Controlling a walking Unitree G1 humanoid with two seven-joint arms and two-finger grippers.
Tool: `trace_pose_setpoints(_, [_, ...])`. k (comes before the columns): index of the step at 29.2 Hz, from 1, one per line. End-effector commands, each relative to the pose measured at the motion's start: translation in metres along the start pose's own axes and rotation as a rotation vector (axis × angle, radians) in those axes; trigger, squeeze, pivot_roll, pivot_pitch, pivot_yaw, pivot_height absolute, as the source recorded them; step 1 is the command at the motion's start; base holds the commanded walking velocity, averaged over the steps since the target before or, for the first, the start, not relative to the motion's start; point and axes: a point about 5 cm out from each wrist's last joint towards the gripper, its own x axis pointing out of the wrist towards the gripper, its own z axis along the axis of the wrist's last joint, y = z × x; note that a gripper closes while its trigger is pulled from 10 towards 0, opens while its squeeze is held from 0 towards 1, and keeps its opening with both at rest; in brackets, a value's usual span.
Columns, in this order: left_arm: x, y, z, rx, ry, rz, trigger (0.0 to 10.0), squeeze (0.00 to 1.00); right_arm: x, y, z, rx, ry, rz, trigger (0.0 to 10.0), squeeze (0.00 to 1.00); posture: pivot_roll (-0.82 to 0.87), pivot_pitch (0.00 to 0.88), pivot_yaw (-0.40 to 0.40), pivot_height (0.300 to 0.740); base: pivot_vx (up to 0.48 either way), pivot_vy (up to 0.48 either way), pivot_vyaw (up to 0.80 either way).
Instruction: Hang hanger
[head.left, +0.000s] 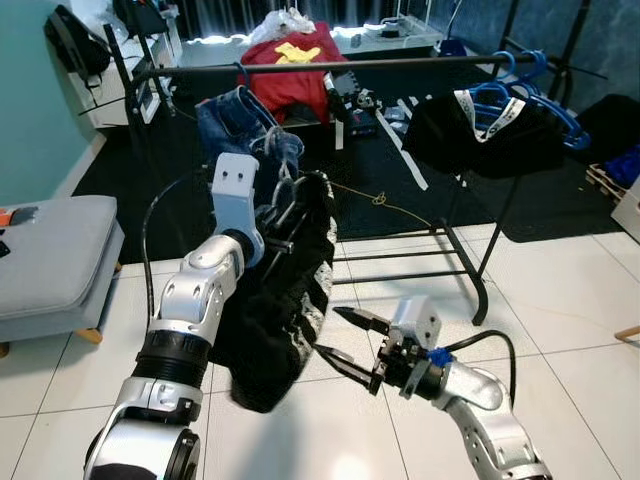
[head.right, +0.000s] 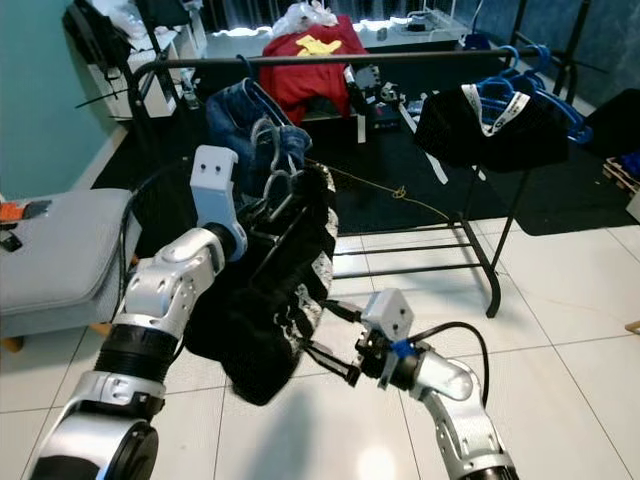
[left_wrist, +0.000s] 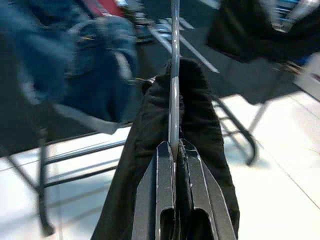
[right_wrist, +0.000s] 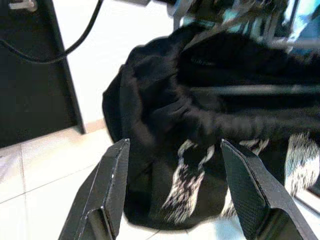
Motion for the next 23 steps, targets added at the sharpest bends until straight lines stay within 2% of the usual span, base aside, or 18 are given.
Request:
trace_pose_setpoints(1, [0.004, -0.003, 0.016, -0.013, -0.049, 0.024, 0.0, 0.00, 0.006, 0.002, -0.006, 0.011, 0.022, 0.006, 10.0, 0.10, 0.05, 0.073, 0.081, 0.740, 0.000, 0.000, 0.00])
trace_pose_setpoints(2, [0.005, -0.005, 0.021, -0.021, -0.063, 0.036, 0.0, 0.00, 0.013, 0.000, -0.007, 0.018, 0.001, -0.019, 10.0, 0.92, 0.05, 0.073, 0.081, 0.740, 0.000, 0.000, 0.00])
trace_pose_setpoints(3, [0.005, -0.005, 0.021, -0.021, -0.063, 0.036, 0.0, 0.00, 0.013, 0.000, -0.007, 0.018, 0.001, -0.019, 10.0, 0.92, 0.05, 0.073, 0.081, 0.740, 0.000, 0.000, 0.00])
trace_pose_setpoints(4, [0.006, -0.008, 0.025, -0.027, -0.072, 0.039, 0.0, 0.00, 0.018, -0.002, -0.009, 0.015, -0.004, -0.038, 10.0, 1.00, 0.05, 0.073, 0.081, 0.740, 0.000, 0.000, 0.00])
trace_pose_setpoints(5, [0.006, -0.010, 0.028, -0.030, -0.079, 0.038, 0.0, 0.00, 0.025, -0.003, -0.014, 0.026, 0.009, -0.062, 10.0, 1.00, 0.05, 0.073, 0.082, 0.740, 0.000, 0.000, 0.00])
trace_pose_setpoints(8, [0.006, -0.010, 0.028, -0.030, -0.079, 0.038, 0.0, 0.00, 0.025, -0.003, -0.014, 0.026, 0.009, -0.062, 10.0, 1.00, 0.05, 0.073, 0.082, 0.740, 0.000, 0.000, 0.00])
trace_pose_setpoints(9, [0.007, -0.013, 0.029, -0.031, -0.082, 0.036, 0.0, 0.00, 0.035, -0.004, -0.022, 0.041, 0.051, -0.089, 10.0, 1.00, 0.05, 0.072, 0.083, 0.740, 0.000, 0.000, 0.00])
trace_pose_setpoints(11, [0.007, -0.013, 0.029, -0.031, -0.082, 0.036, 0.0, 0.00, 0.035, -0.004, -0.022, 0.041, 0.051, -0.089, 10.0, 1.00, 0.05, 0.072, 0.083, 0.740, 0.000, 0.000, 0.00])
trace_pose_setpoints(12, [0.008, -0.015, 0.029, -0.033, -0.083, 0.033, 0.0, 0.00, 0.048, -0.005, -0.027, 0.040, 0.075, -0.114, 10.0, 0.62, 0.06, 0.069, 0.076, 0.740, 0.000, 0.000, 0.00])
trace_pose_setpoints(13, [0.008, -0.015, 0.029, -0.033, -0.083, 0.033, 0.0, 0.00, 0.048, -0.005, -0.027, 0.040, 0.075, -0.114, 10.0, 0.62, 0.06, 0.069, 0.076, 0.740, 0.000, 0.000, 0.00])
trace_pose_setpoints(14, [0.008, -0.018, 0.030, -0.034, -0.084, 0.031, 0.0, 0.00, 0.060, -0.006, -0.024, 0.040, 0.060, -0.138, 10.0, 0.15, 0.07, 0.069, 0.069, 0.740, 0.000, 0.000, 0.00])
trace_pose_setpoints(16, [0.008, -0.018, 0.030, -0.034, -0.084, 0.031, 0.0, 0.00, 0.060, -0.006, -0.024, 0.040, 0.060, -0.138, 10.0, 0.15, 0.07, 0.069, 0.069, 0.740, 0.000, 0.000, 0.00])
trace_pose_setpoints(17, [0.008, -0.018, 0.030, -0.035, -0.084, 0.031, 0.0, 0.00, 0.068, -0.006, -0.020, 0.044, 0.030, -0.147, 10.0, 0.00, 0.06, 0.069, 0.067, 0.740, 0.000, 0.000, 0.00])
trace_pose_setpoints(20, [0.008, -0.018, 0.029, -0.037, -0.083, 0.033, 0.0, 0.00, 0.074, -0.006, -0.015, 0.050, -0.001, -0.133, 10.0, 0.00, 0.06, 0.071, 0.064, 0.740, 0.000, 0.000, 0.00])
trace_pose_setpoints(23, [0.008, -0.018, 0.028, -0.042, -0.080, 0.042, 0.0, 0.00, 0.082, 0.001, -0.008, 0.056, -0.049, -0.043, 10.0, 0.00, 0.06, 0.074, 0.060, 0.740, 0.000, 0.000, 0.00])
